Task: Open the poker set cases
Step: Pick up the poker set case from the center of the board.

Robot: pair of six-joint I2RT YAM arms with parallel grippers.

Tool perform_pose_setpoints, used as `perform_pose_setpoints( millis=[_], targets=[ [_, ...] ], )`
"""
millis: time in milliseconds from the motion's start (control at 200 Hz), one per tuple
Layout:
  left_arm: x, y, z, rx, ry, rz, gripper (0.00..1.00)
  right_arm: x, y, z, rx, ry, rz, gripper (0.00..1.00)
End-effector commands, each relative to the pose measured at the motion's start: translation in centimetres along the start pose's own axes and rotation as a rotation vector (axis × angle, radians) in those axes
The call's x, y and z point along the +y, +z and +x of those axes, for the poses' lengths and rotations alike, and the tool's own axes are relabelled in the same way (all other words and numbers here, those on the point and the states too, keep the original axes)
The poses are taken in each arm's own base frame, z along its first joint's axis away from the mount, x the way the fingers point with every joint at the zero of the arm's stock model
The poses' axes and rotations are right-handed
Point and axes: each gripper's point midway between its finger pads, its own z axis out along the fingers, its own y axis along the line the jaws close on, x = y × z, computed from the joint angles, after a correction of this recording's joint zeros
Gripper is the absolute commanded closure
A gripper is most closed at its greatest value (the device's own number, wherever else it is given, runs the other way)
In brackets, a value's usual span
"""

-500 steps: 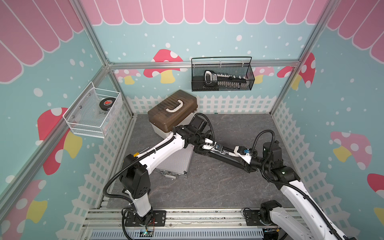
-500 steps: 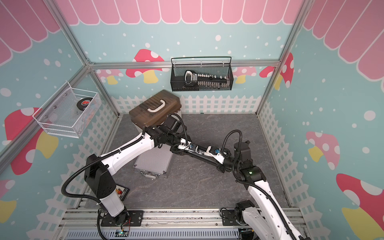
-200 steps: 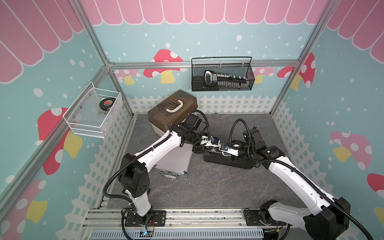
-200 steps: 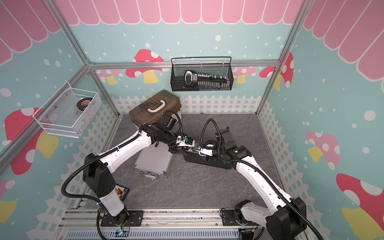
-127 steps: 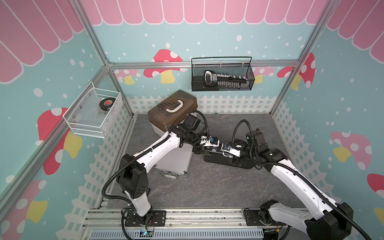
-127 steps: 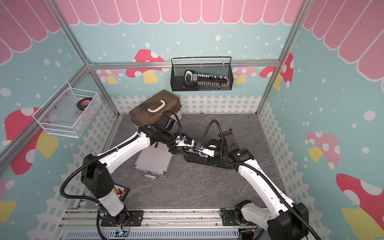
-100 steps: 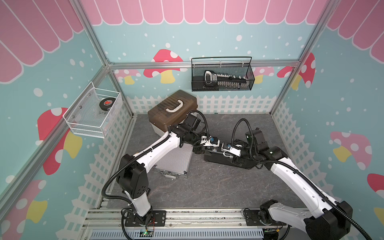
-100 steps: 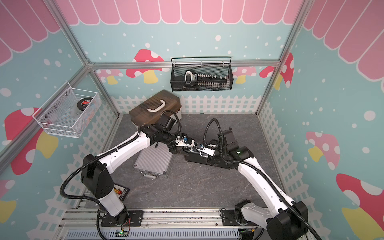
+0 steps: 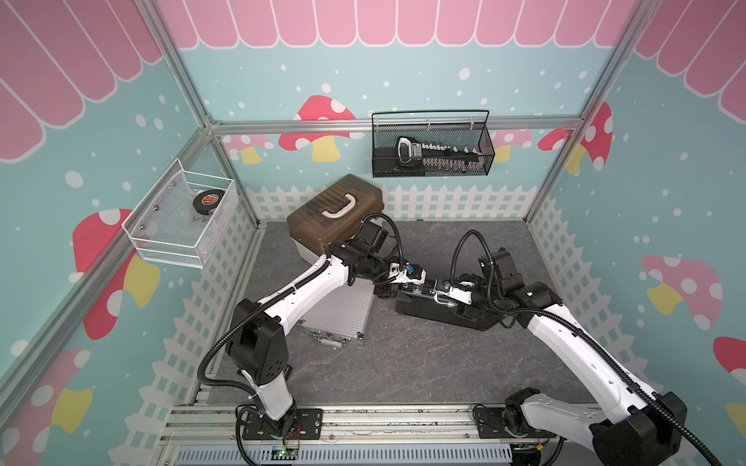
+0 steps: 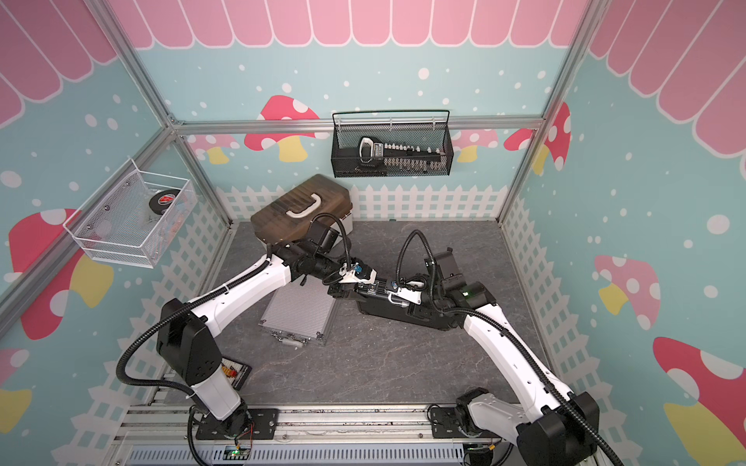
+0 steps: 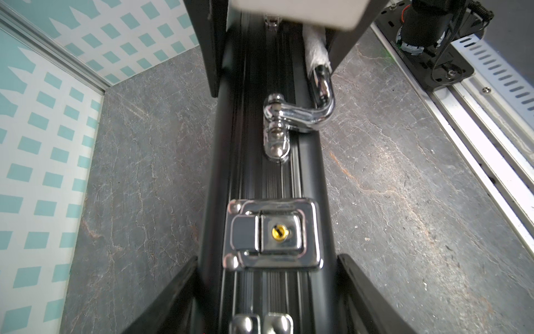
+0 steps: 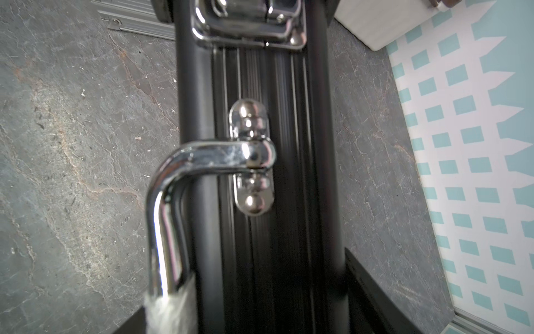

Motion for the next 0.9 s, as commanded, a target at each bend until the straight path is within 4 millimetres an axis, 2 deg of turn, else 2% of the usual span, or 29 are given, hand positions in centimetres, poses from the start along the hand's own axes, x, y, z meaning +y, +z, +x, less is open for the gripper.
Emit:
perform_pose_setpoints(
  millis=[0, 30, 135, 215, 255, 280, 405, 555, 890],
  targets=[
    [1.9, -2.1, -3.0, -0.069, 0.051, -0.099, 0.42, 1.3, 0.5, 0.6, 0.018, 0.123, -0.084, 0.96],
    [2.3, -2.4, -3.0, -0.052, 0.047, -0.128, 0.33, 1.4, 0.4, 0.3, 0.011, 0.127, -0.091, 0.98],
    [3.2, -4.0, -3.4, -0.002, 0.056, -0.214, 0.24, 1.4, 0.0, -0.7, -0.03, 0.153, -0.111, 1.0],
    [3.1, -5.0, -3.8, 0.036, 0.086, -0.263, 0.21, 1.7, 0.1, -1.0, -0.043, 0.173, -0.138, 1.0],
    [2.9, -5.5, -4.2, 0.038, 0.093, -0.281, 0.05, 1.8, 0.3, -1.1, -0.042, 0.186, -0.152, 1.0],
    [2.8, -5.7, -4.4, 0.037, 0.098, -0.289, 0.02, 1.9, 0.4, -1.0, -0.038, 0.194, -0.159, 1.0],
    [2.0, -5.9, -4.7, 0.052, 0.127, -0.298, 0.02, 1.9, 0.8, -1.0, -0.039, 0.196, -0.16, 1.0],
    [1.6, -4.9, -3.8, 0.129, 0.195, -0.304, 0.04, 2.0, 0.7, -1.2, -0.062, 0.196, -0.153, 1.0],
    [2.3, -3.6, -3.4, 0.17, 0.259, -0.372, 0.09, 2.6, 1.1, -1.2, -0.077, 0.21, -0.174, 1.0]
  ],
)
